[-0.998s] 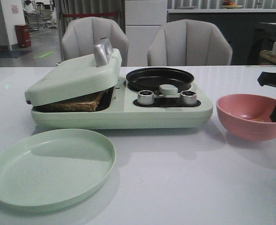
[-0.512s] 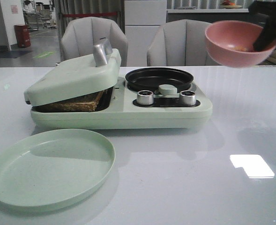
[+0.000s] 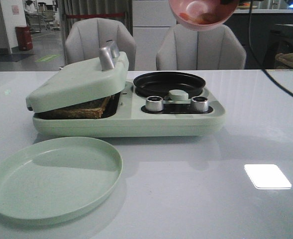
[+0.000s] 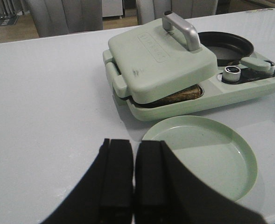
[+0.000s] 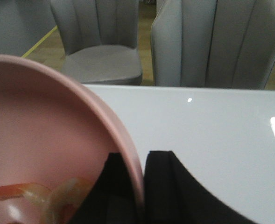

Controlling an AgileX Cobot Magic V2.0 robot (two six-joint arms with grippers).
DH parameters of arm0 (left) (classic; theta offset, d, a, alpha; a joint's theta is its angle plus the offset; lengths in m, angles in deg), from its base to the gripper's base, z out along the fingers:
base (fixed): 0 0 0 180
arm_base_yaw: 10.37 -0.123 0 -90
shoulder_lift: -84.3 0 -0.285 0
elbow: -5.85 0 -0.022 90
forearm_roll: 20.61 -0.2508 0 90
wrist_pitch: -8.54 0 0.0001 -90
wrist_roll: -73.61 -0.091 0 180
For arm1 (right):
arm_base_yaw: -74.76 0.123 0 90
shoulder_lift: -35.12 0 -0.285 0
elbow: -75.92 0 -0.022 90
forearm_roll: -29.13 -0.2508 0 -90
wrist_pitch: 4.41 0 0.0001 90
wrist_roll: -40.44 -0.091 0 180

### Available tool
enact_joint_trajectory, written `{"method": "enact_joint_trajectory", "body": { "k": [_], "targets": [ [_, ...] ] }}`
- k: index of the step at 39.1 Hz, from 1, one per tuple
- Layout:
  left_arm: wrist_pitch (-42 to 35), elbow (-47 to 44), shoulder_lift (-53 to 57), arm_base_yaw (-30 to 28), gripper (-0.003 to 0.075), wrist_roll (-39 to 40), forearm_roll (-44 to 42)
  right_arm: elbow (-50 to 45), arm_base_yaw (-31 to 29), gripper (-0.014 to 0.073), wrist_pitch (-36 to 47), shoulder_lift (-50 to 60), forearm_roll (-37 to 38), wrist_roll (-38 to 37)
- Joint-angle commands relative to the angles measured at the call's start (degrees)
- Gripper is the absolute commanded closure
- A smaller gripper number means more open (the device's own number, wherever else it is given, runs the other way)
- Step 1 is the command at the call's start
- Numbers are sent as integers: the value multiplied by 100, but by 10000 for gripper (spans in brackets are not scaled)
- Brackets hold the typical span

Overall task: Make breakfast with bread and shrimp
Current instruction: 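Lift the pink bowl with the right gripper toward the round pan, then tilt the pink bowl over the black pan to pour the shrimp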

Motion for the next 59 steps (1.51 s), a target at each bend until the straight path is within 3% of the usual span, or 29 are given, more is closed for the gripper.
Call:
{"method": "enact_joint_trajectory", "body": {
  "k": [1, 15, 23, 29, 37, 43, 53, 59],
  "targets": [
    [-426, 153, -65, 43, 607, 65, 88, -112, 258, 452, 1534, 245, 138, 107],
    [-426, 153, -65, 43, 606, 65, 88, -201, 632, 452, 3449, -807, 1332, 107],
    [-426, 153, -65, 43, 606, 65, 88, -201, 632, 452, 4558, -1259, 2851, 127],
    [-426, 153, -65, 43, 606, 65, 88, -201, 632, 452, 5064, -1439, 3426, 312],
    [-426, 153, -65, 43, 606, 65, 88, -201, 632, 452, 5930, -1753, 3588, 907],
    [-426, 153, -65, 43, 606, 65, 88, -201, 632, 452, 6098, -1867, 3588, 1013],
    [-426, 153, -65, 43, 607, 65, 88, -201, 634, 452, 6778, -1913, 3779, 1940],
    [-426, 153, -65, 43, 607, 65, 88, -206, 645, 452, 6769, -1913, 3863, 2361]
  ]
}}
